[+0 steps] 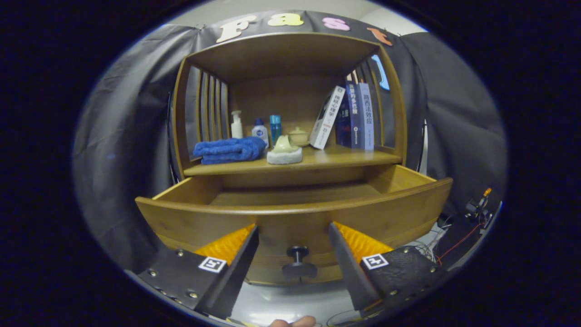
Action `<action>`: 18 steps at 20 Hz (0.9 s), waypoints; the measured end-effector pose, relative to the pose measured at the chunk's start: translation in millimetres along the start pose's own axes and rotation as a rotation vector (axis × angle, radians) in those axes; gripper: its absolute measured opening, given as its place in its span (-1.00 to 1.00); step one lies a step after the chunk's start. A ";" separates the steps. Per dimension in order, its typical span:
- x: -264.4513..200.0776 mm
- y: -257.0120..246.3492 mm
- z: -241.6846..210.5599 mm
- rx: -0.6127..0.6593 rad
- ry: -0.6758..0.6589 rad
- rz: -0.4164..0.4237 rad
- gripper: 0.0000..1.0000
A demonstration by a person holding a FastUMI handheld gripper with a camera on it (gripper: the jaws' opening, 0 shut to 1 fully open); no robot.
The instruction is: Pull open the drawer, take out the items inside it, and place them on the countertop above the cabinet.
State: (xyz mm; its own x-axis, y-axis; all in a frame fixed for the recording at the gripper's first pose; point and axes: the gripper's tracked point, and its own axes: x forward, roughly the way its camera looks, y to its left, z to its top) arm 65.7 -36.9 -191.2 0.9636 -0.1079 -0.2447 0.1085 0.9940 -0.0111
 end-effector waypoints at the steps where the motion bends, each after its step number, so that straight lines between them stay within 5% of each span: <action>1: 4.6 0.5 -3.4 0.006 0.007 -0.001 0.86; 18: 70.4 0.5 10.4 0.038 0.012 0.016 0.88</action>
State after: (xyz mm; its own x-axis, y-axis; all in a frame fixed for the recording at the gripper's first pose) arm 136.1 -44.1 -198.4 0.9621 -0.0918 -0.2566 0.1027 0.9943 0.0294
